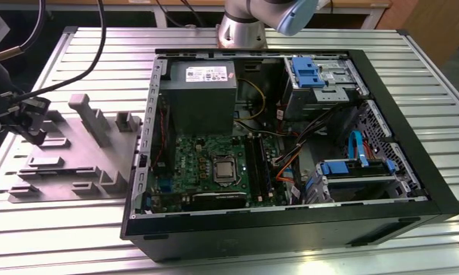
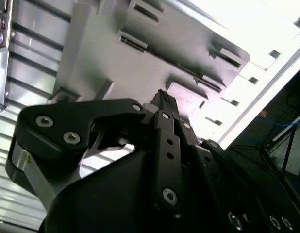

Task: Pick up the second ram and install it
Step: 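Reach for the second ram, then pick up the second ram and move it above second insertion slot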

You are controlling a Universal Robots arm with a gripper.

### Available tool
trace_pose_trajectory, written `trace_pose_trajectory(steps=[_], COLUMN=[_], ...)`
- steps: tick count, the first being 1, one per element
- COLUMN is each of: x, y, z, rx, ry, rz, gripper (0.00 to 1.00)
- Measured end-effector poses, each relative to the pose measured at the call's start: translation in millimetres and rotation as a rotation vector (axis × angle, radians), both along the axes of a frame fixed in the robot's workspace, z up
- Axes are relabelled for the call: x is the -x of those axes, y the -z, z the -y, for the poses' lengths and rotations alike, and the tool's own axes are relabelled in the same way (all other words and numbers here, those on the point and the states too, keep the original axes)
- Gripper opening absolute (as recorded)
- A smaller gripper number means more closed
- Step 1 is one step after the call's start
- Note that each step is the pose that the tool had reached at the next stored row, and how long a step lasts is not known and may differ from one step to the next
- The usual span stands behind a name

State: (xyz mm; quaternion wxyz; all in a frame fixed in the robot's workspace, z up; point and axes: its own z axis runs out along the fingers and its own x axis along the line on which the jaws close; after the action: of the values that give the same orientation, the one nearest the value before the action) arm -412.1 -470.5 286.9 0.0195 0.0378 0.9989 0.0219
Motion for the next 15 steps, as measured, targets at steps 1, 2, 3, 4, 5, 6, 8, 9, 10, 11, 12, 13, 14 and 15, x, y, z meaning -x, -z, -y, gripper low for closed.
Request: trace_pose_trajectory(steps=[1,2,3,4,5,6,8,9,10,11,12,13,14,15], x=[0.5,0.6,0.7,0.8,1.0,1.1,1.4,1.5,1.5,1.5,1.5,1.5,1.5,1.5], y=[1.6,3.4,5.2,6.9,8.5,10.1,13.3,14.4,14.6,14.6,14.7,14.8,14.8,14.8], z=[0.0,0.1,0.1,0.1,0.0,0.0,0.0,0.0,0.0,0.0,0.0,0.0,0.0,0.0], rx=[-0.0002,-0.0002,-0.0001,-0.0001,-0.0001,-0.0001,-0.0001,-0.0001,0.0000,0.0000,0.0000,-0.0001,0.0000,0.0000], ry=[0.000,0.000,0.000,0.000,0.000,0.000,0.000,0.000,0.000,0.000,0.000,0.000,0.000,0.000], rz=[0.0001,0.0002,0.0000,0.0000,0.0000,0.0000,0.0000,0.0001,0.0000,-0.0001,0.0000,0.0000,0.0000,0.0000], gripper=[0.10,0.10,0.10,0.10,0.10,0.10,0.10,0.10,0.10,0.10,0.10,0.10,0.10,0.10])
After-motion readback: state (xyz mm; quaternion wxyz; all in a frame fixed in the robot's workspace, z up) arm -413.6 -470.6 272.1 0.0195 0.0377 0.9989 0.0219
